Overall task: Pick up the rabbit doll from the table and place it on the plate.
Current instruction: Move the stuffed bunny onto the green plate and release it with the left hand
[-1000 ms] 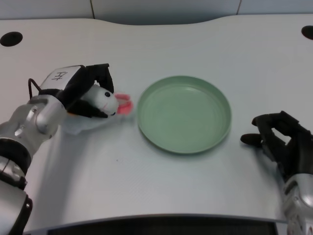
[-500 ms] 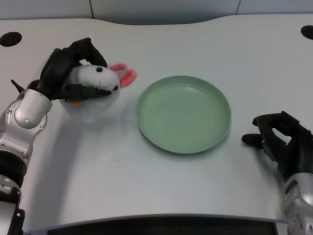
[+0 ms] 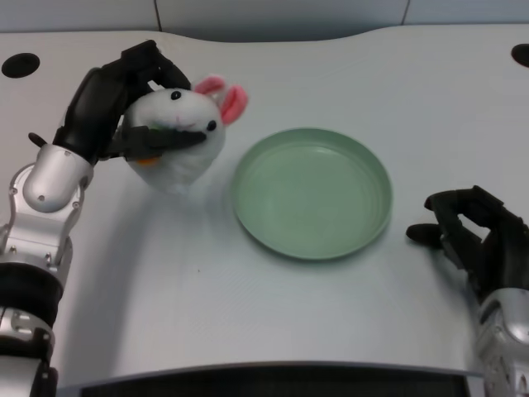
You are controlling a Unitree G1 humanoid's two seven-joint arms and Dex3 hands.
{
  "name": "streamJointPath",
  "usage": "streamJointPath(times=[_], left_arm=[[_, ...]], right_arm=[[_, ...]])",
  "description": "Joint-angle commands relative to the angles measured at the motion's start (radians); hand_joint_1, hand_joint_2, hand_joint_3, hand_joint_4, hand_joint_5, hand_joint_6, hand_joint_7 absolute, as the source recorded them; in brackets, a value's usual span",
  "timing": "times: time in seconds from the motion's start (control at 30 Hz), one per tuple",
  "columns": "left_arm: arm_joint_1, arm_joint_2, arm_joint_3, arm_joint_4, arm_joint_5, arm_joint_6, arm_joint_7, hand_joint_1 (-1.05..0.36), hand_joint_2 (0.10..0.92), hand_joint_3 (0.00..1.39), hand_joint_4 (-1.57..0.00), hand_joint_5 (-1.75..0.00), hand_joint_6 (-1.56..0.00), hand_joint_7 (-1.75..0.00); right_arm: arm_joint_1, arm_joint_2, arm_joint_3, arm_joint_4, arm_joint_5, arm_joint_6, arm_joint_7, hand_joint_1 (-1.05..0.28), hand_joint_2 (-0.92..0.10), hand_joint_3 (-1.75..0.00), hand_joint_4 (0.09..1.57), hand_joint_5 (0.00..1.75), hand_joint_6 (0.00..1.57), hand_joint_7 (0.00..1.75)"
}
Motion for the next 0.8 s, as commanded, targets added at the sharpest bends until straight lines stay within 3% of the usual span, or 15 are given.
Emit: streamJointPath(times=[0.03,0.17,0.27,0.5,0.63,0.8], left_arm=[[-0.005,-0.026,0.006,-0.014,-0.014,-0.001,-0.008,-0.03,0.848,0.07,-0.90,-1.75,-0.70,-1.75],[-0.020,-0.053,-0.002,-0.016,0.007,0.004,0.010,-0.05,0.843,0.07,-0.90,-1.75,-0.71,-1.75],[-0.032,-0.078,-0.014,-0.024,0.019,0.035,0.010,-0.05,0.844,0.08,-0.91,-1.75,-0.72,-1.75],[-0.073,-0.119,-0.037,0.044,0.050,-0.009,0.022,-0.08,0.828,0.11,-0.96,-1.75,-0.76,-1.75],[-0.099,-0.130,-0.052,0.080,0.073,-0.014,0.035,-0.12,0.814,0.12,-0.96,-1.75,-0.76,-1.75],[-0.138,-0.151,-0.093,0.127,0.131,-0.004,0.080,-0.12,0.801,0.14,-0.96,-1.75,-0.77,-1.75]], right_arm=[[-0.009,0.001,-0.002,0.023,0.004,-0.016,0.006,-0.76,-0.92,-0.14,0.86,0.89,0.84,1.19],[-0.012,0.003,-0.005,0.031,0.010,-0.025,0.012,-0.77,-0.92,-0.13,0.86,0.89,0.84,1.18],[-0.010,-0.001,-0.003,0.034,0.003,-0.026,0.009,-0.77,-0.92,-0.13,0.86,0.88,0.83,1.18],[-0.010,-0.001,-0.003,0.024,0.003,-0.005,0.002,-0.75,-0.92,-0.13,0.85,0.86,0.83,1.18],[-0.006,-0.005,0.004,0.024,-0.009,-0.018,0.001,-0.76,-0.92,-0.15,0.85,0.85,0.82,1.19],[-0.003,0.004,0.000,0.024,0.003,-0.034,0.010,-0.77,-0.92,-0.14,0.86,0.86,0.82,1.19]])
